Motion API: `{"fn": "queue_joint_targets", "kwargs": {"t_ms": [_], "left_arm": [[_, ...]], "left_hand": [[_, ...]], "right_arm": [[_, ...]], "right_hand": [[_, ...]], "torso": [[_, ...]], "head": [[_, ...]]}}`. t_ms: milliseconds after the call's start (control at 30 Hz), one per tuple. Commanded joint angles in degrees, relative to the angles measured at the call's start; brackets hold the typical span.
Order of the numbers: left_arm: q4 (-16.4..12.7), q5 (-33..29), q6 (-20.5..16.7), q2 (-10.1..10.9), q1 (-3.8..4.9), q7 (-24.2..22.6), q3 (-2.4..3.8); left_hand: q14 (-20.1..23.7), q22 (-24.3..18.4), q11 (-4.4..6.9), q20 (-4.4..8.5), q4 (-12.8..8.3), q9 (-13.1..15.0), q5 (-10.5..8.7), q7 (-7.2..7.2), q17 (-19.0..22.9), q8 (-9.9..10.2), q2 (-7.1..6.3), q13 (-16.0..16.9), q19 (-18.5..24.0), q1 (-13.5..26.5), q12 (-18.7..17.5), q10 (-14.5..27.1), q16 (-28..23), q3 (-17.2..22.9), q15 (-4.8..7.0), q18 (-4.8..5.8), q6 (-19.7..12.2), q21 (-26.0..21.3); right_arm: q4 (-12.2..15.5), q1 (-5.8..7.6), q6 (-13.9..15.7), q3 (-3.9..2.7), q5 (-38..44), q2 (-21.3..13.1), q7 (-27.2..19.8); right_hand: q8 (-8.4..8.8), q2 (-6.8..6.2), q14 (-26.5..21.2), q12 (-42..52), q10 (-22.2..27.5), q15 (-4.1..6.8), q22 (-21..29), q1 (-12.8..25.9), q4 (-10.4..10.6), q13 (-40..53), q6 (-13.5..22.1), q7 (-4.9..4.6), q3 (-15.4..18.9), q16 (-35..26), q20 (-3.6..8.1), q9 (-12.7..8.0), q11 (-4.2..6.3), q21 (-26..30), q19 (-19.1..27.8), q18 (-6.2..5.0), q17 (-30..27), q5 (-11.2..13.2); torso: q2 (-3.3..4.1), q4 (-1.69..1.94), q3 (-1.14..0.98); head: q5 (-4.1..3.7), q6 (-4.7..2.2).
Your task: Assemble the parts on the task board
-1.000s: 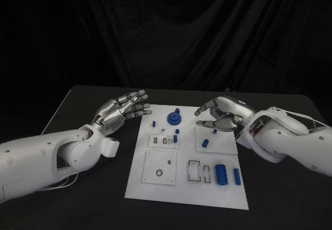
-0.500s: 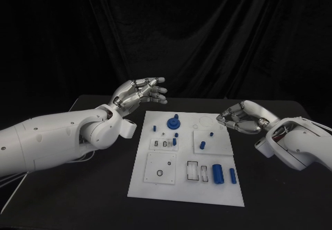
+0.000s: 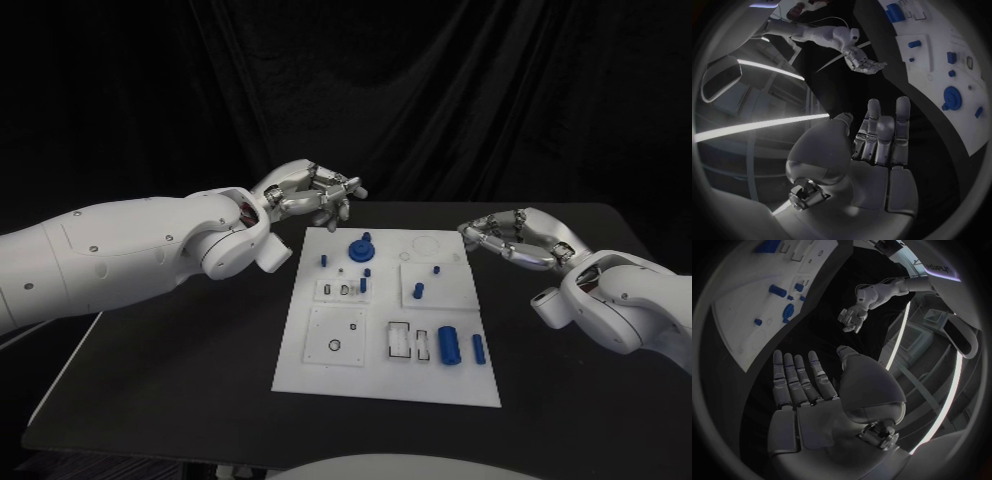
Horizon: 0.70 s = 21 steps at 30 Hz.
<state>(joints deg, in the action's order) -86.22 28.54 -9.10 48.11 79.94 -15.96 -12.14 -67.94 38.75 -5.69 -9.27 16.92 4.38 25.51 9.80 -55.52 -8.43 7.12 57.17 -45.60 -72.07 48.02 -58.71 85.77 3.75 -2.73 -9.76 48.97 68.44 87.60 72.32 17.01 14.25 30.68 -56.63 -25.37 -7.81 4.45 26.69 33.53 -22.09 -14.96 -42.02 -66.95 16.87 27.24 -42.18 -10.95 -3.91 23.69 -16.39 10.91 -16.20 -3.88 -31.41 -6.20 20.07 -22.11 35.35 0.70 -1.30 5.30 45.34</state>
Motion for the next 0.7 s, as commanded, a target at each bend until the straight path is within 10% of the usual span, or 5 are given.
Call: {"fn": "queue_joint_targets", "kwargs": {"t_ms": [33, 200, 400, 700], "left_arm": [[-0.53, 13.15, -2.46, -0.6, 0.24, 11.86, 0.07], [-0.83, 21.72, -2.82, -1.45, 0.25, 18.7, 0.08], [-1.0, 34.85, -2.36, -3.3, 0.26, 27.31, 0.08], [0.59, 43.57, 5.63, -7.74, 0.22, 41.35, 0.08]], "left_hand": [[-21.76, 17.72, -0.02, 0.08, -0.22, 0.28, -0.66, -0.2, -34.06, -0.42, -0.13, 23.75, -13.4, -0.72, 30.69, -17.93, 4.27, 0.4, -0.31, 2.91, 0.77, 9.71], [-22.06, 37.34, 1.11, 0.54, -0.34, 1.86, -4.05, -1.33, -34.48, -2.91, -0.57, 32.66, -30.97, -0.17, 41.8, -31.04, 4.23, 0.01, 0.54, 6.47, 3.4, 17.75], [-22.06, 49.61, 2.29, 1.76, -0.44, 4.59, -8.94, -2.45, -34.48, -5.3, -1.0, 32.83, -42.87, 2.37, 41.98, -31.29, 4.23, -1.77, 1.82, 9.34, 4.63, 21.19], [-22.06, 50.55, 3.08, 2.68, -0.3, 7.62, -12.85, -3.31, -34.48, -6.46, -0.31, 32.83, -43.77, 7.43, 41.98, -31.29, 4.23, -4.08, 2.66, 9.58, 6.12, 21.4]], "right_arm": [[-0.79, -0.68, -7.07, -0.01, -7.53, 0.03, -6.71], [-1.61, -1.08, -8.79, -0.01, -8.33, 0.49, -7.92], [-2.02, -1.28, -9.75, -0.01, -8.66, 0.73, -8.71], [-2.44, -1.34, -10.63, -0.02, -11.61, 0.64, -9.39]], "right_hand": [[-1.21, 2.24, 0.09, -0.11, 0.0, -0.1, 4.29, 0.4, -0.06, -3.74, 0.7, -0.27, 2.65, -0.41, -0.08, -0.5, -0.22, 0.31, 0.14, 0.52, -3.33, -0.39], [-2.04, 3.51, 0.39, 0.63, -0.24, -0.04, 6.79, 0.48, -0.02, -5.86, 1.02, -0.29, 4.45, 0.03, -0.14, -0.82, -0.35, 0.28, -0.25, 0.59, -5.19, -0.42], [-3.61, 6.04, 0.42, 2.42, -0.13, -0.13, 11.18, 4.55, -0.01, -9.83, 1.73, -0.36, 9.8, 1.37, -0.17, -1.56, -0.44, 0.24, -0.74, 0.74, -8.5, 1.64], [-4.82, 9.26, -1.07, 3.48, 1.96, -0.5, 16.13, 8.71, -0.09, -14.49, 3.45, -0.18, 15.73, 2.47, -0.24, -2.63, -0.6, 0.29, 1.27, 1.13, -12.12, 7.24]], "torso": [[-1.0, -0.85, -0.77], [-1.45, -1.12, -1.37], [-1.84, -1.57, -2.11], [-1.6, -2.38, -2.36]], "head": [[0.47, 0.95], [0.62, 1.97], [0.36, 3.07], [1.44, 4.03]]}}
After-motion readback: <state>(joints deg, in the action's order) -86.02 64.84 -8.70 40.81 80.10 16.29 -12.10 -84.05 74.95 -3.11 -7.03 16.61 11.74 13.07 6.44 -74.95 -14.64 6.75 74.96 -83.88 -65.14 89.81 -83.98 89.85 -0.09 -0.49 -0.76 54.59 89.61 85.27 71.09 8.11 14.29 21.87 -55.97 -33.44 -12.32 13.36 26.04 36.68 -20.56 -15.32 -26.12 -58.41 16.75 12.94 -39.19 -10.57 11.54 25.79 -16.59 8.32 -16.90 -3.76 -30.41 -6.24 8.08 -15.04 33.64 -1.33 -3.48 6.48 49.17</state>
